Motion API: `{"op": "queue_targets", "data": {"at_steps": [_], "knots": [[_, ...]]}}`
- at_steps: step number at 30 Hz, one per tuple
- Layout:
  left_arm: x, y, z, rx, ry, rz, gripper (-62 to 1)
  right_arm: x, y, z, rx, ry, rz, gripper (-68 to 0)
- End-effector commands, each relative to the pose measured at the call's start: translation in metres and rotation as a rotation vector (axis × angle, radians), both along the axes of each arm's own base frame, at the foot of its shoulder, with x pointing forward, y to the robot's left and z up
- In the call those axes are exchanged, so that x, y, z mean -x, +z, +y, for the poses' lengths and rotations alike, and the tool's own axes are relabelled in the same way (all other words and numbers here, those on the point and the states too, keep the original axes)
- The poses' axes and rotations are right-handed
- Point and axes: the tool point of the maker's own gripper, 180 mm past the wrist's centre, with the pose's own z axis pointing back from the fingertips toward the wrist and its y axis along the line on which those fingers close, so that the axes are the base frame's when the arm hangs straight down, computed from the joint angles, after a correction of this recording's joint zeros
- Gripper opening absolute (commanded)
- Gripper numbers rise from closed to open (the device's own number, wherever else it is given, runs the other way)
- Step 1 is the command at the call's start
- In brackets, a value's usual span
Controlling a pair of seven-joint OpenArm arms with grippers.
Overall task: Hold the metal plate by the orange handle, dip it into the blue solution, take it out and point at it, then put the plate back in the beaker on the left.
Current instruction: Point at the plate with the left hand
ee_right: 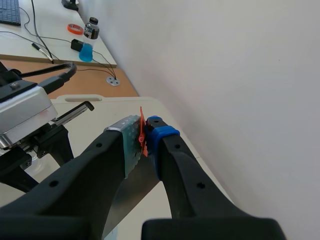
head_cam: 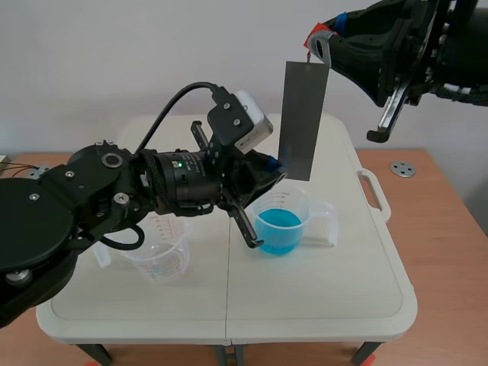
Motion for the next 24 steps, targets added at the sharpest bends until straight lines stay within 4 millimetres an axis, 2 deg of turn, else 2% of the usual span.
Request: {"op": "queue_targets", "data": {"at_steps": [1,15,18,24], "knots": [[-0.005,0.017,-0.001,0.038,0.001,-0.035,-57.8,0.000,0.013,0.001,-0.023,0.016,-0.030,-66.4],[-0.006,0.017,0.001,0.040,0.006,-0.037,-57.8,0.000,0.013,0.001,-0.023,0.016,-0.030,-66.4],[-0.012,0.022,0.008,0.053,0.030,-0.057,-57.8,0.000,0.013,0.001,-0.026,0.017,-0.031,-66.4],[-0.022,0.030,0.039,0.086,0.092,-0.079,-57.8,0.001,0.014,0.001,-0.029,0.018,-0.031,-66.4]]}}
